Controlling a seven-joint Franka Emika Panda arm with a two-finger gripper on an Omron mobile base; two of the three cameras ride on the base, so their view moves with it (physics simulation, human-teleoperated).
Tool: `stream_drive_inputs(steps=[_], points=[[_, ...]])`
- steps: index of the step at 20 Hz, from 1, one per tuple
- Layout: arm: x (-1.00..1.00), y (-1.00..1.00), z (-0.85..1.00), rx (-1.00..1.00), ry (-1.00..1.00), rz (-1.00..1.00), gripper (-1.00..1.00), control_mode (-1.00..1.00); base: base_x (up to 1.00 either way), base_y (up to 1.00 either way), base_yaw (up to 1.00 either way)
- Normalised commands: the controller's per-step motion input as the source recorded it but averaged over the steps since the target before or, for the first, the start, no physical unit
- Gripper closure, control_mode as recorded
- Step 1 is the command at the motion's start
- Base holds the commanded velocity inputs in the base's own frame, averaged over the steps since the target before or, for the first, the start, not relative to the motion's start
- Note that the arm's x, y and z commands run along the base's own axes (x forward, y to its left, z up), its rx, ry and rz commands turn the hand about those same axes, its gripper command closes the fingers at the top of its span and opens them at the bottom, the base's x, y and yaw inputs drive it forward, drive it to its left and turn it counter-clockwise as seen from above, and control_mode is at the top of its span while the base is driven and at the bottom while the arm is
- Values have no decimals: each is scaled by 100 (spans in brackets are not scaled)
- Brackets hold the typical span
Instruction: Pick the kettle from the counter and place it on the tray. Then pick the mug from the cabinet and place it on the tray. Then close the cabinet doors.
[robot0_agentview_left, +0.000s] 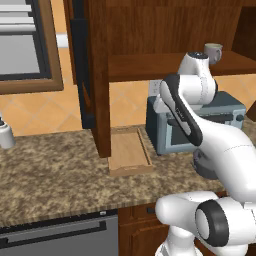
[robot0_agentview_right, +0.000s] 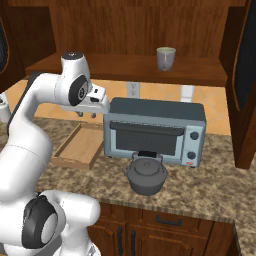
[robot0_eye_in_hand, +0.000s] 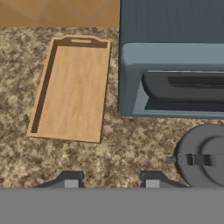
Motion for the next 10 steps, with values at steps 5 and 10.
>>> stream_drive_inputs(steps=[5,10], points=[[-11,-4,-7,0,-1,-15,-100,-100,0,0,0],[0,-43,-41,4,0,-69,-100,-100,0,0,0]])
